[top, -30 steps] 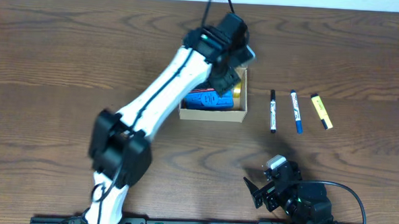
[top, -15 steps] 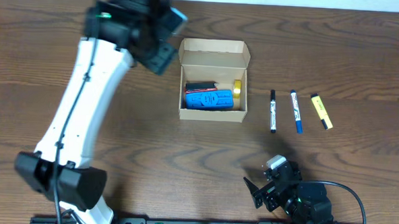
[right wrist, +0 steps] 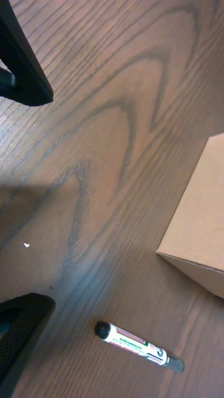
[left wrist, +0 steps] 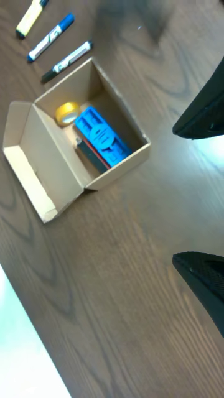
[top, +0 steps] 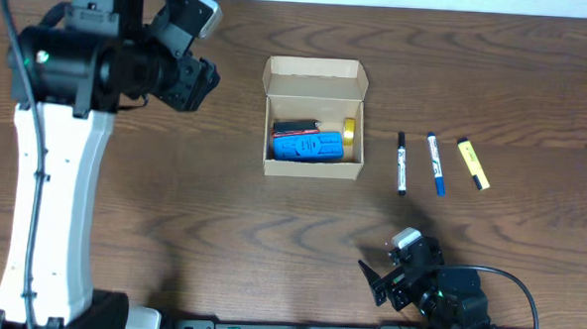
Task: Pack container
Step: 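Open the left gripper and withdraw the left arm to the left side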
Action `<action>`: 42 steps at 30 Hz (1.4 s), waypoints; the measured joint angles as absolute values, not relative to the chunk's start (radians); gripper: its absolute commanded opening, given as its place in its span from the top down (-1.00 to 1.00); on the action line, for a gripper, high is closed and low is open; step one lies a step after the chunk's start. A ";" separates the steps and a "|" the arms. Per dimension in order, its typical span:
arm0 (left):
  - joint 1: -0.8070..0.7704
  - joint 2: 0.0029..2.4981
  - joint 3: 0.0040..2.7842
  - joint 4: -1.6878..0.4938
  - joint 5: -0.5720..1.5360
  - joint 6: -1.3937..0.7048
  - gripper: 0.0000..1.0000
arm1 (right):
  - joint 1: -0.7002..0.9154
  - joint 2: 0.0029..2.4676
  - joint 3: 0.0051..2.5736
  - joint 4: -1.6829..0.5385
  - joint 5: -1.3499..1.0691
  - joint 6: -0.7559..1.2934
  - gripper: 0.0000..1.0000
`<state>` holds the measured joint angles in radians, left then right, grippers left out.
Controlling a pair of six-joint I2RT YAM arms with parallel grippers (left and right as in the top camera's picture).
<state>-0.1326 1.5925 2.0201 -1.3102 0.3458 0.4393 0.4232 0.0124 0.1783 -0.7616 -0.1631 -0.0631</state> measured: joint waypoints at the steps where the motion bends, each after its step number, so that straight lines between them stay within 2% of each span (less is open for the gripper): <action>1: -0.133 1.582 2.020 -1.315 0.348 0.443 -0.18 | 0.423 0.012 0.178 -0.762 -0.163 -0.063 -0.99; 9: -0.158 1.466 1.975 -1.327 0.392 0.450 -0.21 | 0.423 0.012 0.178 -0.762 -0.163 -0.063 -0.99; 17: -0.267 1.245 1.621 -1.290 0.393 0.453 -0.22 | 0.423 0.012 0.178 -0.761 -0.163 -0.063 -0.98; 23: -0.284 1.111 1.410 -1.291 0.393 0.453 -0.25 | 0.423 0.012 0.178 -0.761 -0.163 -0.063 -0.99; 27: -0.284 0.995 1.354 -1.290 0.393 0.454 -0.43 | 0.423 0.012 0.178 -0.762 -0.163 -0.063 -0.99; 33: -0.284 0.903 1.347 -1.290 0.400 0.453 -0.59 | 0.423 0.012 0.178 -0.762 -0.163 -0.063 -0.98; 34: -0.284 0.903 1.347 -1.290 0.405 0.455 -0.91 | 0.423 0.012 0.178 -0.762 -0.163 -0.063 -0.98; 42: -0.284 0.916 1.334 -1.295 0.420 0.453 -0.91 | 0.423 0.012 0.178 -0.757 -0.163 -0.063 -0.99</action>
